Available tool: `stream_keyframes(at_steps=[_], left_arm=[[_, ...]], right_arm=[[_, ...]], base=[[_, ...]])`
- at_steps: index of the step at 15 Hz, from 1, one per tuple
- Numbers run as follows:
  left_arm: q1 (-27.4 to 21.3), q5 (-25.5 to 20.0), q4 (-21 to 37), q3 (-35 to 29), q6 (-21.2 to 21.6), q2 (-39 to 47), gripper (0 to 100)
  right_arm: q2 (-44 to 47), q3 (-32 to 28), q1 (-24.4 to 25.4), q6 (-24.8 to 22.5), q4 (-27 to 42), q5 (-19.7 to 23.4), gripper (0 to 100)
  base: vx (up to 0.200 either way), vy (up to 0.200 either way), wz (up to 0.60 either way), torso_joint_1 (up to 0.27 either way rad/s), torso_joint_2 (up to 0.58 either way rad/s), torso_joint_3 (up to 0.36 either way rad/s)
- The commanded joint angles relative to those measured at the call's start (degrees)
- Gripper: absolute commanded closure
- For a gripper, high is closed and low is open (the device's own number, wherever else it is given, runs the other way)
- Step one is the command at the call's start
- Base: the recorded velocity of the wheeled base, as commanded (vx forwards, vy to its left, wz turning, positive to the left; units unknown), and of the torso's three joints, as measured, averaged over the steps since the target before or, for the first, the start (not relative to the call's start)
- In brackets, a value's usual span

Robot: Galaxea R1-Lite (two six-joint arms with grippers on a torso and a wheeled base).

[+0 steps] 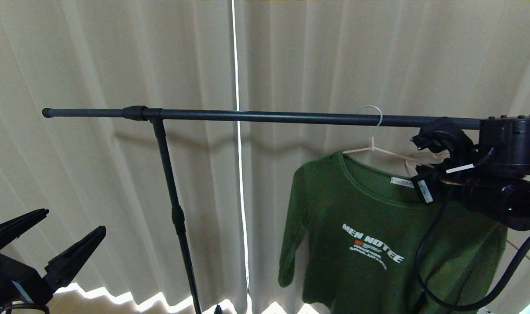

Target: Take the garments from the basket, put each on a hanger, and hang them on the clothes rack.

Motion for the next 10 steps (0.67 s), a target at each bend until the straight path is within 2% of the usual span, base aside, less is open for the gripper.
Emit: stream_keyframes(at_steps=[1,10], left_arm=[[-0.5,0.0,0.0,0.2,0.3,0.1,0],[-0.7,0.0,0.0,0.4,0.4,0.1,0]], right_arm=[[2.0,-0.2,2.2,0.0,-0.1,0.0,100],[3.8,0.1,4.4,-0.1,-2.5,0.1,100]], base=[[0.0,0.0,0.0,0.0,0.0,0.0],[0.0,0.0,0.0,0.0,0.0,0.0]])
